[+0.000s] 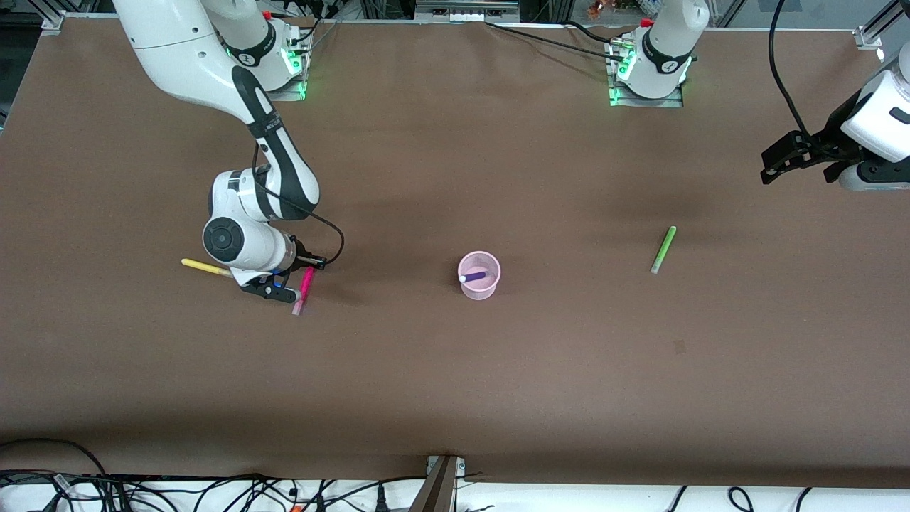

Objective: Organize pens into pink holder with both arms
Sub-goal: 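Lift the magenta marker with the right gripper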

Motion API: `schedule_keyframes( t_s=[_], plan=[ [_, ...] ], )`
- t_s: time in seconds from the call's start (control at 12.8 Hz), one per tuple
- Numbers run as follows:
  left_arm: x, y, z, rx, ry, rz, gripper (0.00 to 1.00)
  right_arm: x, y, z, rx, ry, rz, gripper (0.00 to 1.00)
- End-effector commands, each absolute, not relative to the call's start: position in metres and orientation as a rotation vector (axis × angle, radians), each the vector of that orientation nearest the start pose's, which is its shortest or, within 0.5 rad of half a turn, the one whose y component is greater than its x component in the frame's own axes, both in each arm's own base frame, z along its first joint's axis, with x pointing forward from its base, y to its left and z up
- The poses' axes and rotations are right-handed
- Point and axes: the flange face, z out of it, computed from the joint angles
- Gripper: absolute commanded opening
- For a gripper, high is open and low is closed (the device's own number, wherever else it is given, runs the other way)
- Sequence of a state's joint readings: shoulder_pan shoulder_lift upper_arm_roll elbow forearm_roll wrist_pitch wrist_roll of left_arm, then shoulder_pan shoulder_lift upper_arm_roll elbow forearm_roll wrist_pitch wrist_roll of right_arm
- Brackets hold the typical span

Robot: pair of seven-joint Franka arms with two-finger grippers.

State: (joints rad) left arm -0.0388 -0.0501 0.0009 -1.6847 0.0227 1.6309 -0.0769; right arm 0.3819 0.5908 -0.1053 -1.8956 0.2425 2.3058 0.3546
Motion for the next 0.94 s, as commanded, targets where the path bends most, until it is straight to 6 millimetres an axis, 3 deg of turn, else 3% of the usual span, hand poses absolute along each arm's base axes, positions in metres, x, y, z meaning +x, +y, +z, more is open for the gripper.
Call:
schedule_keyframes(
  t_s=[0.0,0.23,0.62,0.86],
  plan=[
    [0.539,-0.031,0.609,-3.110,-0.043,-0.013,1.00,0.584,0.180,0.177,-3.036,0.385,0.292,0.00],
    [0.538,-0.030,0.609,-3.108,-0.043,-0.002,1.00,0.592,0.188,0.195,-2.984,0.413,0.346,0.00],
    [0.537,-0.032,0.609,-3.109,-0.038,0.008,1.00,0.613,0.217,0.251,-2.849,0.595,0.539,0.00],
    [0.536,-0.033,0.608,-3.108,-0.036,0.027,1.00,0.613,0.270,0.290,-2.717,0.774,0.661,0.00]
  ],
)
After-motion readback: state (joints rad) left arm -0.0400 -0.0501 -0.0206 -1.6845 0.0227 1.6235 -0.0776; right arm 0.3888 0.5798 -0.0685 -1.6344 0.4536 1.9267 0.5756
